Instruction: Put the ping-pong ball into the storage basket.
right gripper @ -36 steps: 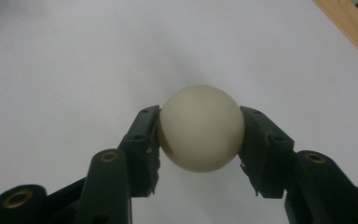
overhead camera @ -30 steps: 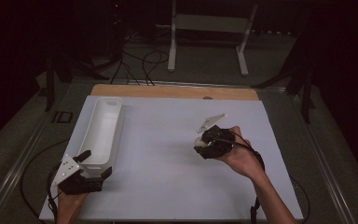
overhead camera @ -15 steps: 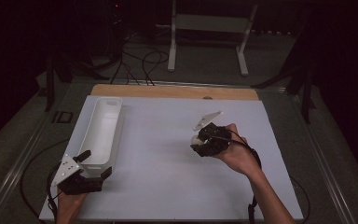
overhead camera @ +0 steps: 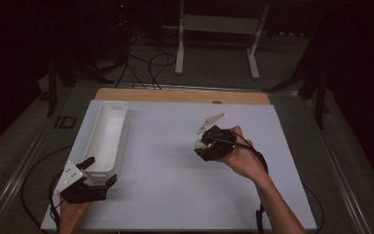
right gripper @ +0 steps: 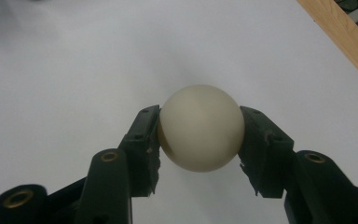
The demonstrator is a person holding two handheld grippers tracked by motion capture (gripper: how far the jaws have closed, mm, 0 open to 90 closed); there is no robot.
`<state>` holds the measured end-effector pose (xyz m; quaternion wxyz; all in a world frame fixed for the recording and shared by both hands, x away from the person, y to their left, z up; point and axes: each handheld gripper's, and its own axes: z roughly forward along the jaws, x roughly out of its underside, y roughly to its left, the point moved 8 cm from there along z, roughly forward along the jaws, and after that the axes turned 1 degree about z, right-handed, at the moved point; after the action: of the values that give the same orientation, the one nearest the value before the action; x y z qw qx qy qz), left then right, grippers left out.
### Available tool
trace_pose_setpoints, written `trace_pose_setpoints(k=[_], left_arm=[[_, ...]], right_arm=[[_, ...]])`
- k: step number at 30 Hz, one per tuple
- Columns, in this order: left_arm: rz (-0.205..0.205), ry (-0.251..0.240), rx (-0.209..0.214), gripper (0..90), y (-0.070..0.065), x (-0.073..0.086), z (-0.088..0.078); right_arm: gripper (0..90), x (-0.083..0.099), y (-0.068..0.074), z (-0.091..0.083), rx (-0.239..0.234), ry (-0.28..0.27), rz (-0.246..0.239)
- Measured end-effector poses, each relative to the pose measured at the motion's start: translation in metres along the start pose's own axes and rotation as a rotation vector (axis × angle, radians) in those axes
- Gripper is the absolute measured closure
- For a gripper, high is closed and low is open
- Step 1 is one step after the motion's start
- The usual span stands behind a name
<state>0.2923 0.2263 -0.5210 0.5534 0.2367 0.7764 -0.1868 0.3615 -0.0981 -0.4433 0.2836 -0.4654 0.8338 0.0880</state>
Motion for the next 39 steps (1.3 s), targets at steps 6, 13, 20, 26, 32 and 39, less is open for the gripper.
trace_pose_setpoints(k=[6,13,20,26,32,39], left_arm=[[0.001,0.000,0.001,0.0,0.000,0.000,0.000],[0.001,0.000,0.001,0.0,0.000,0.000,0.000],[0.001,-0.001,0.003,0.0,0.000,0.000,0.000],[0.002,0.000,0.002,0.0,0.000,0.000,0.000],[0.003,0.000,0.002,0.0,0.000,0.000,0.000],[0.004,0.000,0.002,0.0,0.000,0.000,0.001]], right_arm=[[50.4,-0.005,0.000,0.003,-0.001,-0.002,-0.003],[50.4,-0.012,0.001,0.006,0.000,-0.003,-0.004],[50.4,-0.016,0.001,0.008,-0.005,-0.007,-0.008],[50.4,-0.021,0.001,0.011,-0.006,-0.012,-0.007],[50.4,-0.024,0.000,0.014,-0.010,-0.015,-0.006],[50.4,-0.030,0.002,0.016,-0.014,-0.020,-0.007]])
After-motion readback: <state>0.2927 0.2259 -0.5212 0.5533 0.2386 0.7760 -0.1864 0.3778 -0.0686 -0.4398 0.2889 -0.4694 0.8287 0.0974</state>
